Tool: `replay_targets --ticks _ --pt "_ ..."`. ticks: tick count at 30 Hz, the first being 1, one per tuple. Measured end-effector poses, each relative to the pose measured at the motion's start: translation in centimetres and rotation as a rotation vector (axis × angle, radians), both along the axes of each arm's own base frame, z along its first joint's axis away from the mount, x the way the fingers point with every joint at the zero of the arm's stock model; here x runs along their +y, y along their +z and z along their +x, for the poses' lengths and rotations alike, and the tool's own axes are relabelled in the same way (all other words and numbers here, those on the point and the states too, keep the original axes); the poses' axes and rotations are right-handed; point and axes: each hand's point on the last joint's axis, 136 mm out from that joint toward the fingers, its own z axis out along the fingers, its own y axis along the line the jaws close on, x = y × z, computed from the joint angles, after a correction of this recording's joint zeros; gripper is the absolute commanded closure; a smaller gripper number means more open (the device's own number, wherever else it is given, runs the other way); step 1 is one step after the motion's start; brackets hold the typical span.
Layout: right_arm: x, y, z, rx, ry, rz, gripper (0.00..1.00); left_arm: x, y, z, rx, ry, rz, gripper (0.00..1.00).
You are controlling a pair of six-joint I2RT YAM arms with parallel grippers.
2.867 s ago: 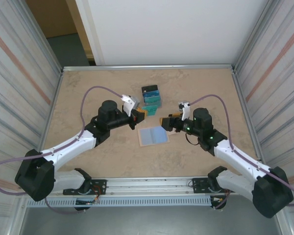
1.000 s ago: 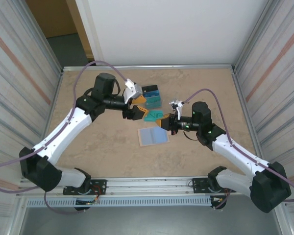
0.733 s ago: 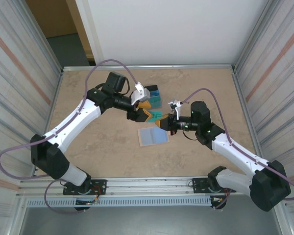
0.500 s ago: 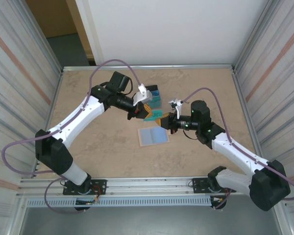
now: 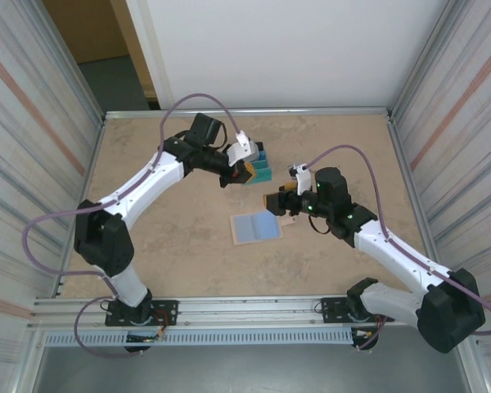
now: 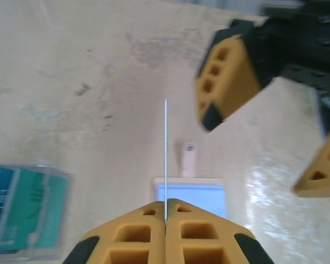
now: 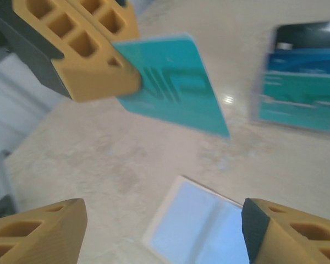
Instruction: Take the credit cards out of the card holder
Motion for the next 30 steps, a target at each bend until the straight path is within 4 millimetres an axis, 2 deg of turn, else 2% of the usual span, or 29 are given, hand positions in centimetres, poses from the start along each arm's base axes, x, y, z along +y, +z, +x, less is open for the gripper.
replay_targets --ticks 3,4,9,12,16,30 --pt "-2.1 -1.3 1.2 0.035 -0.142 -0.070 0.12 -0.3 -1.2 3.6 -0.031 0.051 0.018 1.00" --pt "-2.8 -1.8 1.6 0.048 -0.191 -0.094 0.01 -0.3 -1.7 4.9 -0.037 0.068 0.023 1.00" --pt "-6.4 -3.6 2.6 0.105 -0.402 -0.196 0.01 -0.2 -4.9 9.0 -0.021 0.123 0.056 1.00" --pt "-8.3 -4.4 2.6 0.133 -0.503 -0.245 0.01 -0.4 -6.6 10.1 -0.007 0.134 0.077 1.00" --pt "-9.8 -4.6 2.7 0.154 -0.589 -0.280 0.01 -0.8 -7.8 11.0 -0.001 0.136 0.090 1.00" --pt "-10.8 -5.1 2.3 0.178 -0.654 -0.301 0.01 -1.1 -12.5 13.3 0.035 0.140 0.139 1.00"
